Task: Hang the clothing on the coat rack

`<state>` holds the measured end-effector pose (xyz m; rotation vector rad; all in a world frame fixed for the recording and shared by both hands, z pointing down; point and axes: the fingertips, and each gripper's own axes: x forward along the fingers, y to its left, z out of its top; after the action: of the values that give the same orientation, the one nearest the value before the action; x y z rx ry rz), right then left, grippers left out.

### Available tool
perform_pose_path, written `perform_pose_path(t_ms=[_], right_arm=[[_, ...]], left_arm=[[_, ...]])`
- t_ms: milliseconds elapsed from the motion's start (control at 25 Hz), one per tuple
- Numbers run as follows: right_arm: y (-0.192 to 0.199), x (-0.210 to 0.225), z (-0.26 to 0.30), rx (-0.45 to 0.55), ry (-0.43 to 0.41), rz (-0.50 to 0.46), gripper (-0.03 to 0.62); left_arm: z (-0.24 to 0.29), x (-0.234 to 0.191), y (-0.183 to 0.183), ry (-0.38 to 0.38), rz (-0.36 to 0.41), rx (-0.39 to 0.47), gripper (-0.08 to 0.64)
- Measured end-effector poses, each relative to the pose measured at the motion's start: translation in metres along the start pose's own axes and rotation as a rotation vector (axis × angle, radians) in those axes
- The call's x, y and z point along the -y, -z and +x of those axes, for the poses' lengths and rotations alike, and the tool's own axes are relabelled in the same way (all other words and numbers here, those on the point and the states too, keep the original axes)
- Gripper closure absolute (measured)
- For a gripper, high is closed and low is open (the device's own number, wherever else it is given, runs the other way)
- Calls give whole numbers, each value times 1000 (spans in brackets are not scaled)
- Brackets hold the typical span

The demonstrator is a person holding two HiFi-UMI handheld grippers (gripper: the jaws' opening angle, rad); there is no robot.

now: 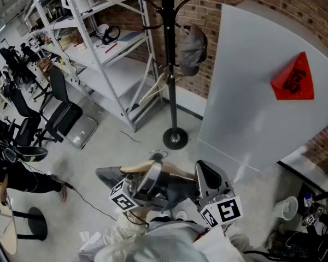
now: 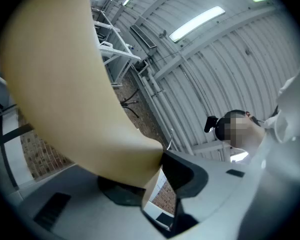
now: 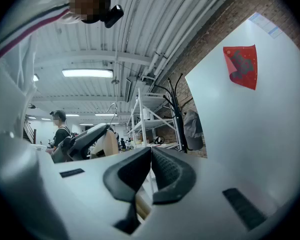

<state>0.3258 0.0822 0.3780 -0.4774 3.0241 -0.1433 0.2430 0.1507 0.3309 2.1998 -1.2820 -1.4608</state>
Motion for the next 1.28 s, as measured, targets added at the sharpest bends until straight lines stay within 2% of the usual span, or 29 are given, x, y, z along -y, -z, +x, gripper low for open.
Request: perform_pose_path(t_ms=[320, 480, 600, 760, 960, 1280], right_arm=[[2, -22, 2, 1, -65, 0, 568], [-4, -29, 5, 16, -81, -52, 568], [13, -26, 6, 15, -77, -72, 568], [9, -22, 23, 31, -64, -39, 568], [-6, -17, 60, 37, -30, -54, 568], [-4, -15, 137, 32, 25, -53, 568]], left_arm=[[-18, 11, -16, 3, 13, 70, 426], [-18, 14, -24, 20, 13, 93, 426], [-18, 8, -29, 22, 13, 100, 426], [-15, -7, -40, 28, 10, 94, 426], [-6, -36, -57, 46, -2, 68, 426], [9, -94, -107, 81, -44, 17, 426]])
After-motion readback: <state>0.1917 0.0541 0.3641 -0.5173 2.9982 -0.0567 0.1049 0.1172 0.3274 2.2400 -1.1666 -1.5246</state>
